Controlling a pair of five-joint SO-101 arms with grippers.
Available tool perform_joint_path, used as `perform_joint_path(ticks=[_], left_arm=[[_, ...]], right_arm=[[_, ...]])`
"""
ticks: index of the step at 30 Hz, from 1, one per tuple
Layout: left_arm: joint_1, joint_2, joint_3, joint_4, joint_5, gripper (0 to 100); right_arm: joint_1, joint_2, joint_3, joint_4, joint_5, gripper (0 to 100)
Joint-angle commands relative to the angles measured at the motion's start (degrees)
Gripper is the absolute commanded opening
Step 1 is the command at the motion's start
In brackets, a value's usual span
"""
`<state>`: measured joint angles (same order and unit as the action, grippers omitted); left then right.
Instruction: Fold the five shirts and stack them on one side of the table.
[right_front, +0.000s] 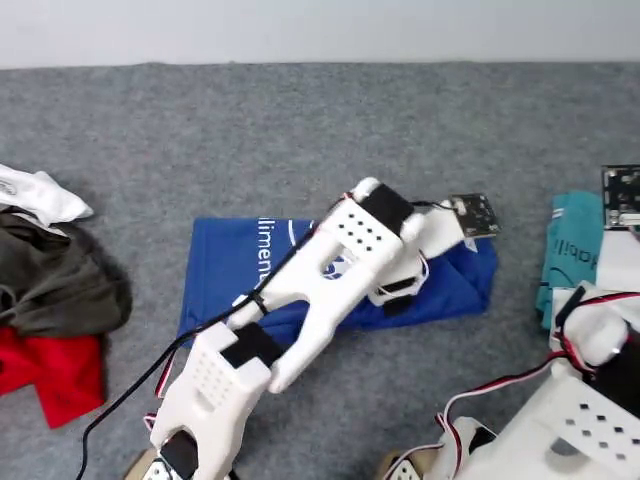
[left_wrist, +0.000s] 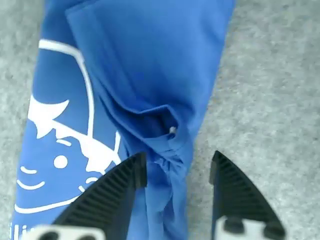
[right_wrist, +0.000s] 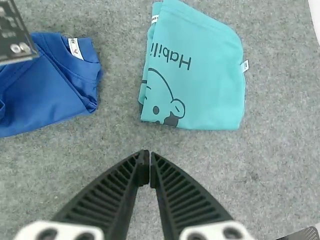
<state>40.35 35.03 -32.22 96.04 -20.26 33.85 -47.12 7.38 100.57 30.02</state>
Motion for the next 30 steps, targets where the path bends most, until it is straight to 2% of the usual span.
perform_joint_path(ticks=[1, 10, 15, 19, 26, 30], left_arm=[[-0.7, -0.7, -1.5, -2.3, 0.1, 21], [-9.6, 11.3, -1.6, -5.4, 0.1, 20], [-9.4, 11.6, -1.5, -3.7, -0.1, 13], [-9.0, 11.3, -2.1, -3.2, 0.1, 13], [-9.0, 7.9, -13.5, 4.0, 2.9, 13], [-8.9, 6.6, -15.8, 4.4, 3.2, 13]], right_arm=[[0.6, -0.1, -0.2, 1.9, 0.1, 0.9], [0.7, -0.1, -0.2, 1.9, 0.1, 0.9], [0.6, 0.0, -0.2, 1.9, 0.1, 0.9], [0.6, 0.0, -0.2, 1.9, 0.1, 0.9], [0.6, 0.0, -0.2, 1.7, 0.1, 0.9], [0.6, 0.0, -0.2, 1.7, 0.1, 0.9]])
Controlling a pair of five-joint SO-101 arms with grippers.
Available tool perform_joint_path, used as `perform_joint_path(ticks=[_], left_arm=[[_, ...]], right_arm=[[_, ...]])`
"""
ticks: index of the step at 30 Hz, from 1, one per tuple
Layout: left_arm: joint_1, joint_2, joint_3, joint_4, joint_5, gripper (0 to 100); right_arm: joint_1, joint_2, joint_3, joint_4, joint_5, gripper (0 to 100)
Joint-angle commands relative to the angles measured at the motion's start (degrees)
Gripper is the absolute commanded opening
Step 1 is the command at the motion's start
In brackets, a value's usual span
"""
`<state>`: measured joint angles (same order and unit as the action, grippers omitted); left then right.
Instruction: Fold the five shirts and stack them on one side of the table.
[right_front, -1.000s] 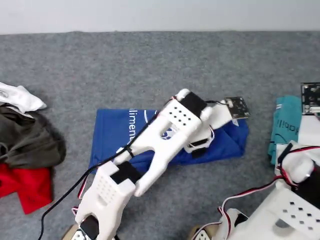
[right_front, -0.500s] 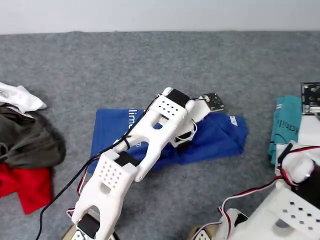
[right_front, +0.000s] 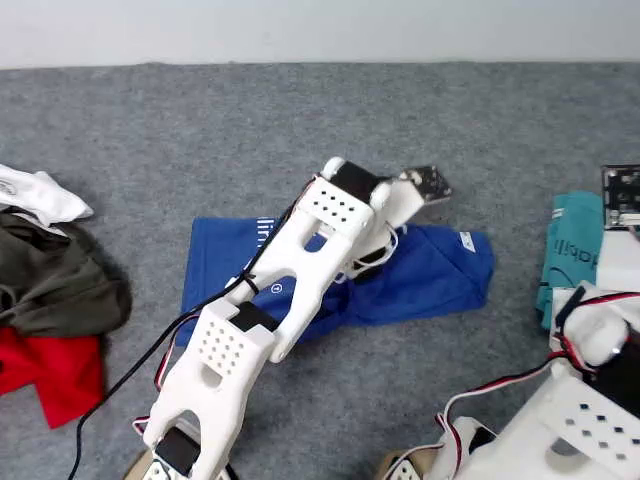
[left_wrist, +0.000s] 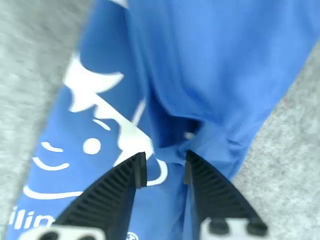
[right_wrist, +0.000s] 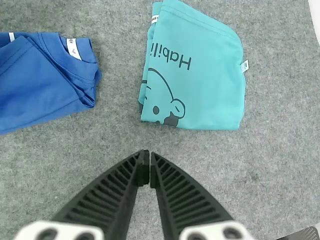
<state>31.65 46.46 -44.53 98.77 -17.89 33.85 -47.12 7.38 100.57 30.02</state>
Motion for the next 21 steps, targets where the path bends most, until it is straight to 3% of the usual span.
perform_joint_path(ticks=[1, 15, 21], left_arm=[[-0.2, -4.8, -3.5, 1.7, 0.8, 13], [8.4, -4.7, -3.5, 1.7, 3.3, 13], [4.7, -2.7, -1.3, -1.7, 3.0, 13]], right_arm=[[0.6, 0.0, -0.2, 1.7, 0.1, 0.9], [0.6, 0.0, -0.2, 1.8, 0.1, 0.9], [0.7, -0.2, -0.2, 1.9, 0.1, 0.9]])
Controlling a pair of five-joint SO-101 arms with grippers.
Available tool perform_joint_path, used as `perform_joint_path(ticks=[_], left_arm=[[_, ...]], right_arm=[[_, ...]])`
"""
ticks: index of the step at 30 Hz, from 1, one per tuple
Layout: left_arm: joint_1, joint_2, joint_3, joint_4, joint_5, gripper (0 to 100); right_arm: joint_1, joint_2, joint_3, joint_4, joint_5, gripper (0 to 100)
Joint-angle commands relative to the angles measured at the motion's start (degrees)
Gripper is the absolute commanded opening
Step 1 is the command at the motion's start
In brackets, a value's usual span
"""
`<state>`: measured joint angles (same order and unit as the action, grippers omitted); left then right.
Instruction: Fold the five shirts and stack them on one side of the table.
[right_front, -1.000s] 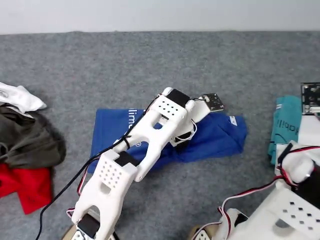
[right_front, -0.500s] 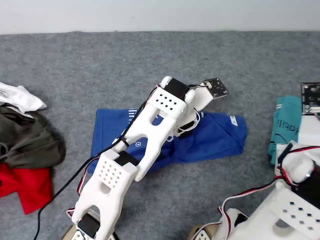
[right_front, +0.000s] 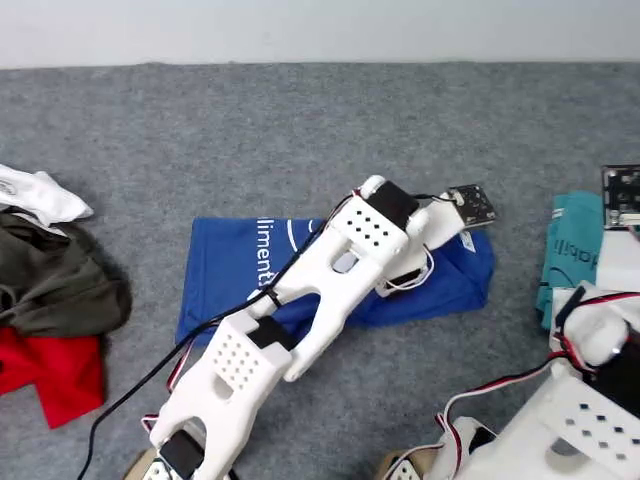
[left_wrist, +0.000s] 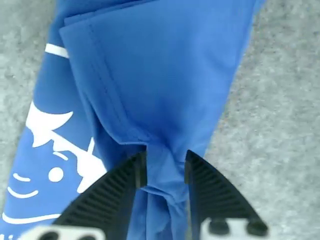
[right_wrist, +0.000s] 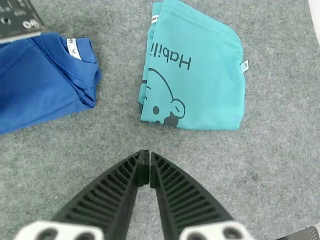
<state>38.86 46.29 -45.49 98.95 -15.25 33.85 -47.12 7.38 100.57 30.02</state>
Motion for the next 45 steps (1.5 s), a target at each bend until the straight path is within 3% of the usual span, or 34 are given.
perform_joint_path(ticks=[1, 10, 19, 25, 31, 35, 39, 45], left_arm=[[-3.9, -1.6, -0.2, -2.3, 0.4, 13], [-9.6, 7.7, -0.7, -2.2, 0.2, 13], [-9.2, 8.9, -8.1, 1.8, 0.6, 13], [-9.2, 2.0, -9.1, 1.8, 3.2, 13], [-10.8, -9.0, -1.1, 1.7, 4.5, 13], [-15.9, -17.1, 7.8, 1.7, 7.6, 13], [-25.5, -25.1, 16.3, 1.7, 9.8, 14], [-41.8, -32.1, 26.8, 1.3, 9.0, 25]], right_arm=[[0.7, -0.3, -0.2, 1.9, 0.1, 0.9], [0.7, -0.3, -0.2, 1.9, 0.1, 0.9], [0.7, -0.6, -0.2, 2.0, 0.2, 0.9], [0.7, -0.6, -0.2, 2.0, 0.2, 0.9], [0.7, -0.6, -0.2, 2.0, 0.2, 0.9], [0.7, -0.6, -0.2, 2.0, 0.2, 0.9], [0.7, -0.6, -0.2, 2.0, 0.1, 0.9], [0.7, -0.6, -0.2, 2.0, 0.1, 0.9]])
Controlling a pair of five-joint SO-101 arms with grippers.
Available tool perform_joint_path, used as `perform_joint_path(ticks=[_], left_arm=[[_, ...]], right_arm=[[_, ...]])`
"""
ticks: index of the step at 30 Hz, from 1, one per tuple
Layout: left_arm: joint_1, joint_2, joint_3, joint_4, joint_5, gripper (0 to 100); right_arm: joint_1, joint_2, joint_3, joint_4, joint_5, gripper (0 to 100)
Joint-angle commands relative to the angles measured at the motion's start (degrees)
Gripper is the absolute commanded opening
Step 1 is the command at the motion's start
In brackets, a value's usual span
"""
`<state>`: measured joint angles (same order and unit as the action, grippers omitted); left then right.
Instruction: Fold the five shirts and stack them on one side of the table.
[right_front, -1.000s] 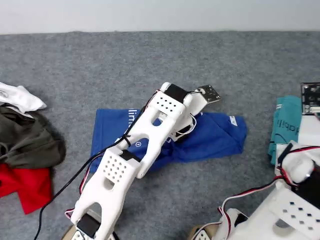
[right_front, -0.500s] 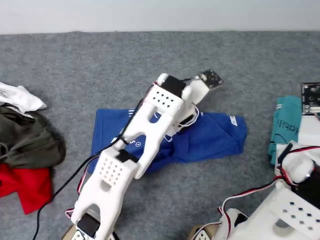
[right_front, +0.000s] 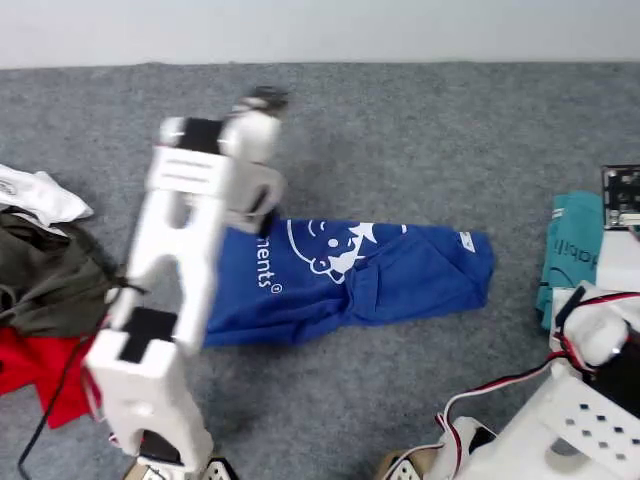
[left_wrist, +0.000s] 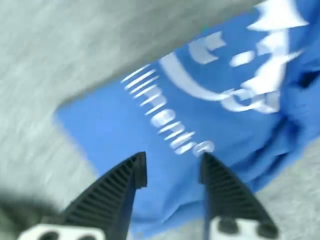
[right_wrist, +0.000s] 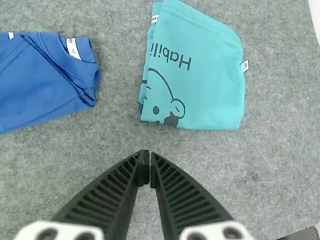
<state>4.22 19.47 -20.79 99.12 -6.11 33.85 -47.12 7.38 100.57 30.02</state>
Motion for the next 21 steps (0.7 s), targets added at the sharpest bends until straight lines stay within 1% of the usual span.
perform_joint_path(ticks=[1, 4, 7, 11, 14, 21], left_arm=[[-9.1, -5.3, 2.9, 1.1, -1.4, 25], [-13.6, -4.0, 4.8, 1.1, -4.0, 25], [-15.5, -0.7, 5.2, 0.4, -4.9, 25], [-15.4, 5.4, 5.1, -2.6, -4.5, 25], [-15.4, 9.4, 5.0, -5.4, -2.6, 25], [-15.1, 17.8, 4.9, -6.0, -2.2, 25]], right_arm=[[0.7, -0.6, -0.2, 2.0, 0.1, 0.9], [0.7, -0.6, -0.2, 2.0, 0.1, 0.9], [0.6, -0.6, -0.2, 2.0, 0.1, 0.9], [0.6, -0.6, -0.2, 2.0, 0.1, 0.9], [0.7, -0.6, -0.2, 2.0, 0.3, 0.9], [0.7, -0.6, -0.2, 2.0, 0.4, 0.9]])
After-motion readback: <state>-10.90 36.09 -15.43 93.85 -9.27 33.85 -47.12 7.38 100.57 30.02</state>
